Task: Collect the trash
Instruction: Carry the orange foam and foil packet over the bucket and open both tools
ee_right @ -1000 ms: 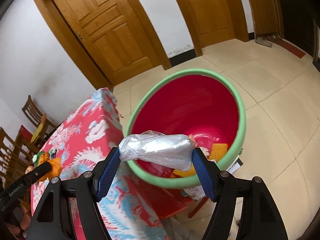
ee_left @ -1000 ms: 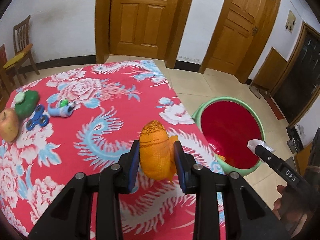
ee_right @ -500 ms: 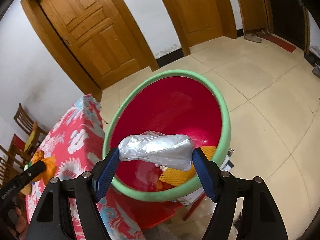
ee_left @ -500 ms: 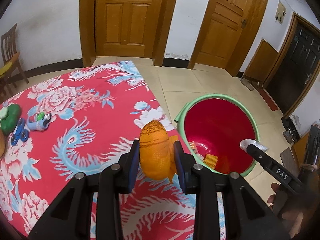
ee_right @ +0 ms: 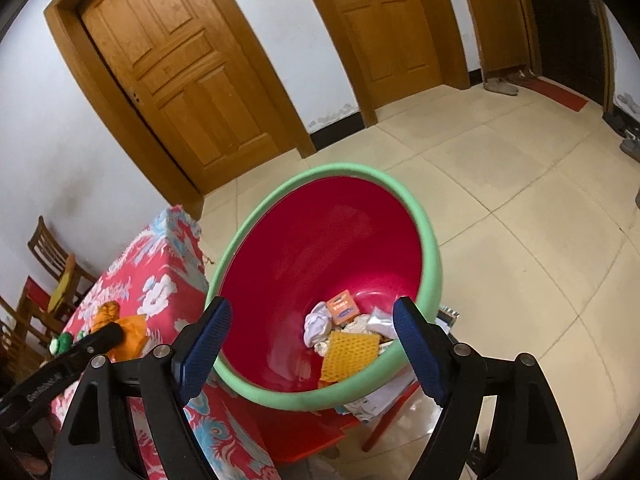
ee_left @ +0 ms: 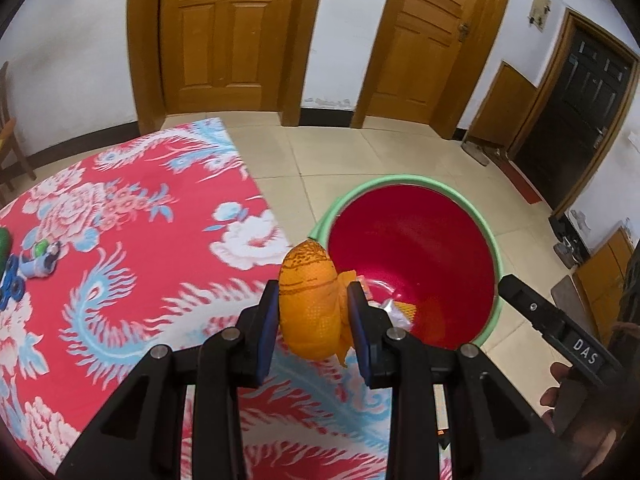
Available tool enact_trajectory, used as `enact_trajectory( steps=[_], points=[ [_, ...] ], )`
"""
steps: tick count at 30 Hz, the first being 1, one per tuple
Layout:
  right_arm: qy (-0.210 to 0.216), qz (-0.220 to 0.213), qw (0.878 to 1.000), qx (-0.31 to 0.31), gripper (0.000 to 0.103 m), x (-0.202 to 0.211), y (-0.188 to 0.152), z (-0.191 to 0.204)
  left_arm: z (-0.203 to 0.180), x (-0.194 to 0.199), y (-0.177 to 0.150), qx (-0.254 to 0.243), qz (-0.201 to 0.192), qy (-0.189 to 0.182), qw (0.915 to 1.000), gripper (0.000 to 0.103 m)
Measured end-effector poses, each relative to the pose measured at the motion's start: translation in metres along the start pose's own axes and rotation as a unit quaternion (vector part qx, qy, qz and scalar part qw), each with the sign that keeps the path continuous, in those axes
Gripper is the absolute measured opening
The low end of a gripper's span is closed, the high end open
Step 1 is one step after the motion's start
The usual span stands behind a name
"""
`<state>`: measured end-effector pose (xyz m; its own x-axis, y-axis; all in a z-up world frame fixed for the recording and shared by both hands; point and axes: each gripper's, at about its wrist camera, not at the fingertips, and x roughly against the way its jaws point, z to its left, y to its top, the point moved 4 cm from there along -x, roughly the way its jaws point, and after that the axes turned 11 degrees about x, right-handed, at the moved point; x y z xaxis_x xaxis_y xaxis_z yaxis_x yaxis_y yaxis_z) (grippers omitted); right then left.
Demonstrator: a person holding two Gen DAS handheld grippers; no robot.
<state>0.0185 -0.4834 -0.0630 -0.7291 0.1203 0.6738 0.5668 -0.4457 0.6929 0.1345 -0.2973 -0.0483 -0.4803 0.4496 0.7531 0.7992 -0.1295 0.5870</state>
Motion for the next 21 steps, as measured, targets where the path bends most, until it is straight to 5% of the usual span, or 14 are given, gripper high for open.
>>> enact_trajectory(
  steps=[21],
  points=[
    [-0.026,-0.032,0.997,-0.06,0.083,0.028,0.0,-0.041,-0.062,-0.044,-0.011,-0.049,0.049,-0.048,0.9965,0.041]
  ],
)
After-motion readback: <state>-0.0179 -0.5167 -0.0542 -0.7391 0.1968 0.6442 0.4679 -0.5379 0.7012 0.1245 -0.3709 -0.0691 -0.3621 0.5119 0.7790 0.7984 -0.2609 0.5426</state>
